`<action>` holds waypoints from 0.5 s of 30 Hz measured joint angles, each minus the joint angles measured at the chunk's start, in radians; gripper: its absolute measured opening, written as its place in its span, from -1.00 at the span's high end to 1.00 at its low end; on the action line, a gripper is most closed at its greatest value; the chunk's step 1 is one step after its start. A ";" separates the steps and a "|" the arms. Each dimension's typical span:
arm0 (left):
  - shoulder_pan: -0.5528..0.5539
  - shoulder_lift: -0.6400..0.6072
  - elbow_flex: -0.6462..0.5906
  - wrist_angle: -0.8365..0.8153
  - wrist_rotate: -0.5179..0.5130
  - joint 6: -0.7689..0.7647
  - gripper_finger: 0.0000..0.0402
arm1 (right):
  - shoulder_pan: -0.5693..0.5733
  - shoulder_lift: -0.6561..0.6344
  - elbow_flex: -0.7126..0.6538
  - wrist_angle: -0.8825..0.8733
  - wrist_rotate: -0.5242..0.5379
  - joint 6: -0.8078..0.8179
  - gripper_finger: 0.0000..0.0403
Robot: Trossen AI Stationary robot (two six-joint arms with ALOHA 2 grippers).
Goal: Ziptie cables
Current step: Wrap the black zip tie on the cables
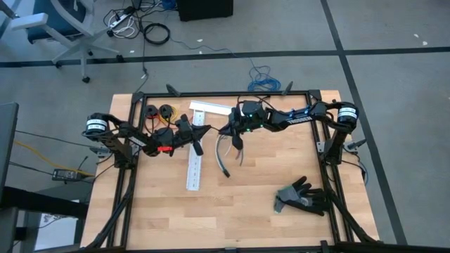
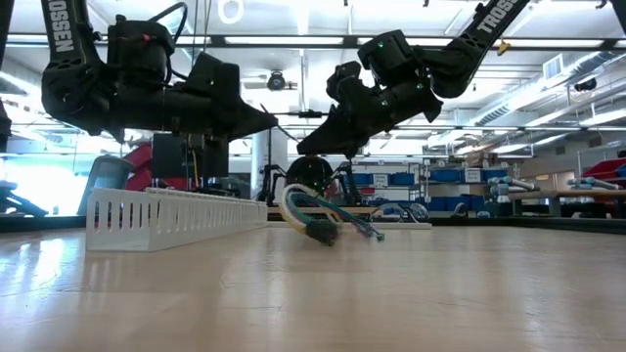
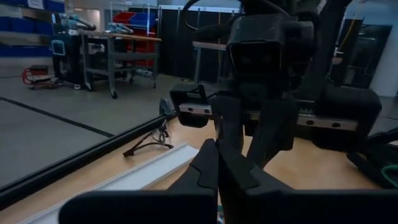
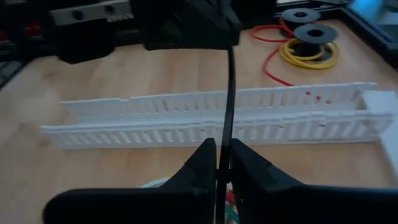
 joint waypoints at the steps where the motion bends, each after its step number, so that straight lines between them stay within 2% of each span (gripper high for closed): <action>1: 0.000 0.000 0.000 0.001 -0.003 0.000 0.99 | 0.000 0.000 0.000 -0.002 0.014 0.001 0.79; 9: 0.000 0.000 0.000 0.000 -0.036 -0.074 0.99 | 0.000 -0.005 0.000 -0.001 0.052 -0.055 0.43; 15: 0.000 0.000 0.000 0.001 -0.068 -0.139 1.00 | 0.000 -0.013 0.000 0.002 0.074 -0.049 0.35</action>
